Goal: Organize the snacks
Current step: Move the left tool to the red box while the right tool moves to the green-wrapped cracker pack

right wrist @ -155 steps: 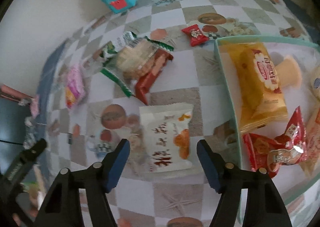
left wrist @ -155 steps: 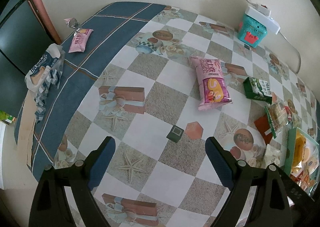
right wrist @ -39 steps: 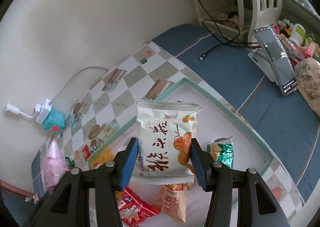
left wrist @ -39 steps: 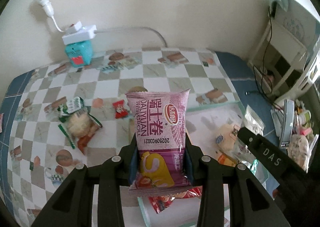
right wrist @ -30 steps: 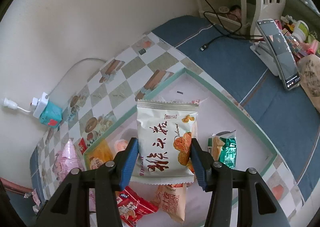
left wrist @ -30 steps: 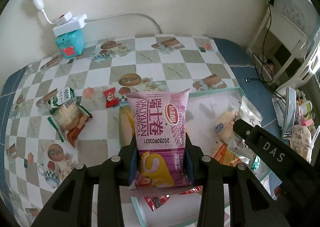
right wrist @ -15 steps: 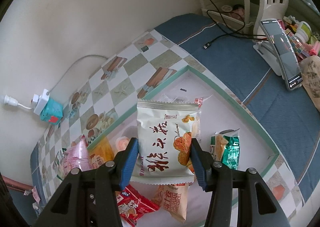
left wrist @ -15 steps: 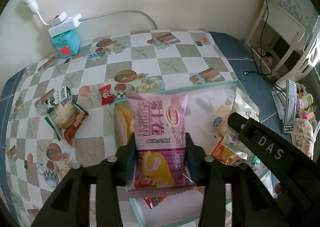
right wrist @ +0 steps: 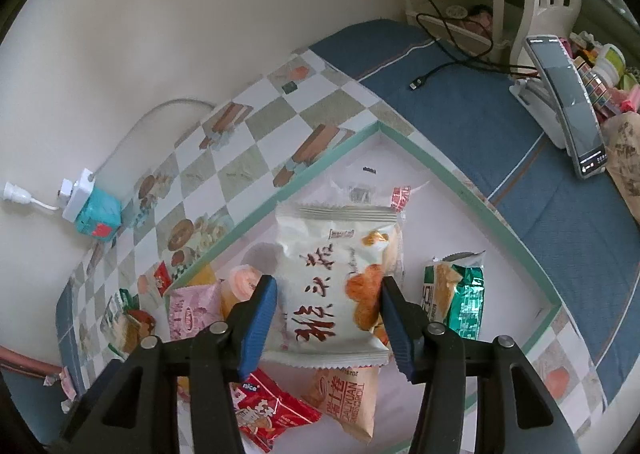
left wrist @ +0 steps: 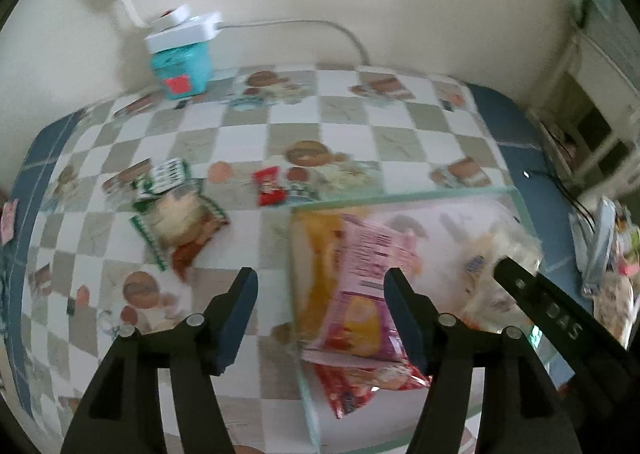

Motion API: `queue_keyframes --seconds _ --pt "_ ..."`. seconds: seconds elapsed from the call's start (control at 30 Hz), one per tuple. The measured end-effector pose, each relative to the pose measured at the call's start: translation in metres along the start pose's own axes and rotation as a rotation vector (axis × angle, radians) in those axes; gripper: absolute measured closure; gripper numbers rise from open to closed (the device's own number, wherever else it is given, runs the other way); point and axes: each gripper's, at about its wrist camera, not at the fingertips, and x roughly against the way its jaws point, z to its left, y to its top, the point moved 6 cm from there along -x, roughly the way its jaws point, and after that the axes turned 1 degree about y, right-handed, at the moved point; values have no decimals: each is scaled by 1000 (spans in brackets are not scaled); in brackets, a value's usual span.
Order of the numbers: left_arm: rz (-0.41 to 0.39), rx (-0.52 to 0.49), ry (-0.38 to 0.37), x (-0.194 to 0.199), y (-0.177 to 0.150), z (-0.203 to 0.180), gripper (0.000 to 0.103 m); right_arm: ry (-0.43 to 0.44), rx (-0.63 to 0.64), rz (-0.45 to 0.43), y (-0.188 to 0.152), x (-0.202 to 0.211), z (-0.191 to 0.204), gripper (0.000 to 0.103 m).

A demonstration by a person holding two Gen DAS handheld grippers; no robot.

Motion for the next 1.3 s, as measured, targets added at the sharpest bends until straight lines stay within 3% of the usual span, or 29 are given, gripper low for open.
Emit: queue_keyframes --seconds 0.23,0.27,0.3,0.37,0.43,0.7,0.83,1.1,1.3 --pt "-2 164 36 -2 7 50 34 -51 37 19 -5 -2 8 38" --pt "-5 190 45 -2 9 60 32 -50 50 20 -7 -2 12 38" --pt "-8 213 61 -2 10 71 21 -47 64 19 -7 -2 17 38" --pt "-15 242 91 0 11 90 16 -46 90 14 -10 1 28 38" --pt "-18 284 124 2 12 115 16 -42 119 8 -12 3 39 30" --pt "-17 444 259 10 1 215 12 -20 228 -17 -30 13 89 16" --pt "-21 526 313 18 -11 258 12 8 306 -26 -44 17 121 15" --pt "-27 595 370 30 -27 307 12 77 484 -21 -90 21 194 15" --pt "-22 605 400 37 -38 332 11 93 562 -3 -119 16 227 14"
